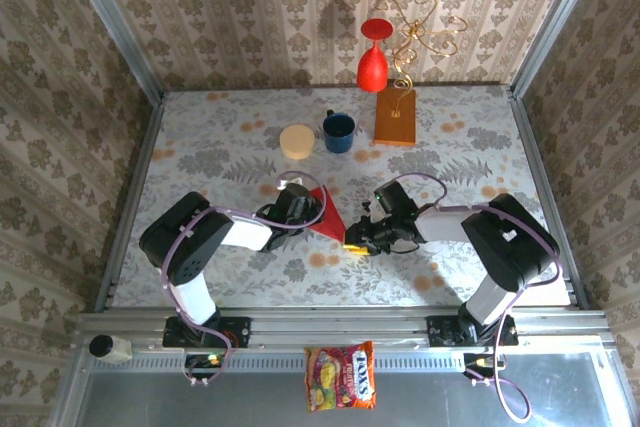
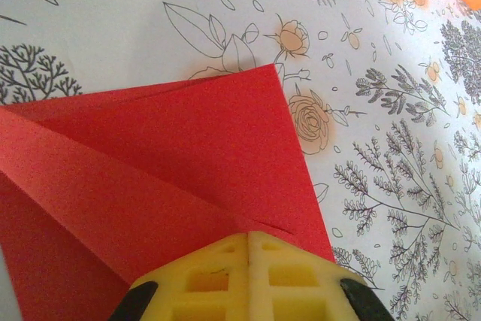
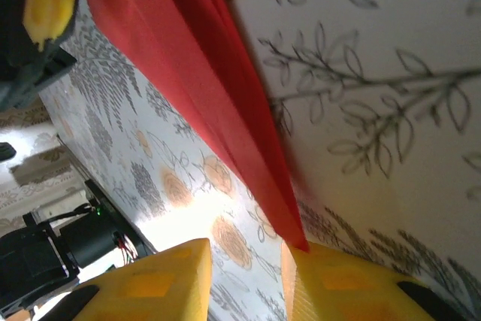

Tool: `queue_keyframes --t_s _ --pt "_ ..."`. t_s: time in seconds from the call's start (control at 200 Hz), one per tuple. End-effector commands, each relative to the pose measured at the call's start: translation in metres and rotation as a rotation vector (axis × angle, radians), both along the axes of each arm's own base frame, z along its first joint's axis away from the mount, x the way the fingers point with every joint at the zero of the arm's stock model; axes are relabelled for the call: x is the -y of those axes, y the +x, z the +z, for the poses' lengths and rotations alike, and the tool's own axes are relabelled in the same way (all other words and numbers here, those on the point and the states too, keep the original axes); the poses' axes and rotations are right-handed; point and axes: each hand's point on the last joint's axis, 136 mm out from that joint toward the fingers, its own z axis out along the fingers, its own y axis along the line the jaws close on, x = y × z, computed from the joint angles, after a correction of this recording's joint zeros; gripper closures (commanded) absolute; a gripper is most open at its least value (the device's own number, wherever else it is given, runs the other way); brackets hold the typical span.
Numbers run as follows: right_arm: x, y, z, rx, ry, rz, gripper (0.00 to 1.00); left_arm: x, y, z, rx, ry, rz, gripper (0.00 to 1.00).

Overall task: Fold a paper plane with a square sheet of paper (pick it up from the middle)
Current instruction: Turn over the paper at the center of the table.

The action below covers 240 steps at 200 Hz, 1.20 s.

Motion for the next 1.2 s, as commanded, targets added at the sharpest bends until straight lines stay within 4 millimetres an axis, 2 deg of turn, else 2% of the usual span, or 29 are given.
queue_keyframes --t_s 0.0,0.505,0.93,1.195 --pt "-0.004 0.034 0.006 0.148 -0.003 -0.043 0.7 -0.036 -0.034 -0.062 -0.182 0.17 -0.001 1.0" --pt "0.015 0.039 -0.002 0.195 -0.005 -0.082 0.7 -0.034 -0.033 -0.059 -0.177 0.173 -0.006 1.0" --pt "-0.006 0.035 0.004 0.164 0.109 -0.017 0.72 -0.033 -0.032 -0.057 -0.177 0.177 -0.008 1.0" --pt "-0.016 0.038 0.007 0.17 0.119 -0.005 0.75 -0.03 -0.031 -0.056 -0.175 0.177 -0.013 1.0"
